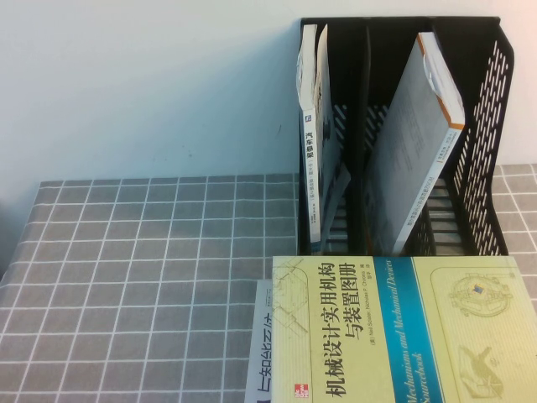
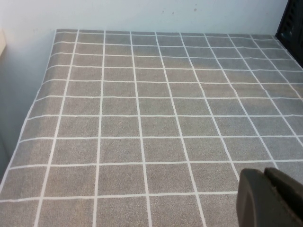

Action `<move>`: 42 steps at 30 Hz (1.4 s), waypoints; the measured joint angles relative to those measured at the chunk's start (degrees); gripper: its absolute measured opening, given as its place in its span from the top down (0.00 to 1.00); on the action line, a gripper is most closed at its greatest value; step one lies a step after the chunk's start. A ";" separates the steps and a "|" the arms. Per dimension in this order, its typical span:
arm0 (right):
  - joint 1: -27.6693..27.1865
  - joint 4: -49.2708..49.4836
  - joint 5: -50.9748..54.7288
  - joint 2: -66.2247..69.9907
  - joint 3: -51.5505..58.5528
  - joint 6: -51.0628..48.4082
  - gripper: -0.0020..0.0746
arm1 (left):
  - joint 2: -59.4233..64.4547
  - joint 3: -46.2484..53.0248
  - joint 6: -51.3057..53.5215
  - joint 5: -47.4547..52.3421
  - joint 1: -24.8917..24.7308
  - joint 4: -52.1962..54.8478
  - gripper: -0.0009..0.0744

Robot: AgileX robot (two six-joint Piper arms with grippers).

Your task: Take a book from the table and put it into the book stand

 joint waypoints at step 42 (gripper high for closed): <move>0.00 0.49 -45.69 0.00 0.47 1.03 0.98 | 0.00 0.00 -1.53 -37.54 0.00 -3.62 0.99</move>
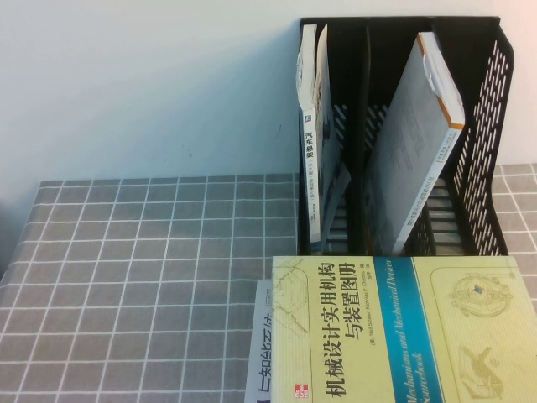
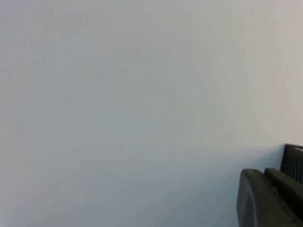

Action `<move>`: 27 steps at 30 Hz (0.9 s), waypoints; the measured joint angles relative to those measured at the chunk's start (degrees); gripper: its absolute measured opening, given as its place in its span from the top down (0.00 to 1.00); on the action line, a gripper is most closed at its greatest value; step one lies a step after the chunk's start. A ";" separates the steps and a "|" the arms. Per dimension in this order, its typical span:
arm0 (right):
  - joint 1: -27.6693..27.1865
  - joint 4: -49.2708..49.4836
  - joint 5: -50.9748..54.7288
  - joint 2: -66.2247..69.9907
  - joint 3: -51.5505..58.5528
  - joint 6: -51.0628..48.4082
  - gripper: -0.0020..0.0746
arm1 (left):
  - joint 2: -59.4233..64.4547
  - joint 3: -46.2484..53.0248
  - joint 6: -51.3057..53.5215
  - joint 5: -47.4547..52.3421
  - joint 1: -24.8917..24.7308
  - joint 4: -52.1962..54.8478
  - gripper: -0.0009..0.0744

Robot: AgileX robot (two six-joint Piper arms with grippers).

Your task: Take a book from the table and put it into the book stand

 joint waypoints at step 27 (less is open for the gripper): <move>0.00 19.04 72.17 39.59 -35.30 -13.89 0.98 | 28.45 -32.37 23.31 53.77 0.00 -40.34 0.99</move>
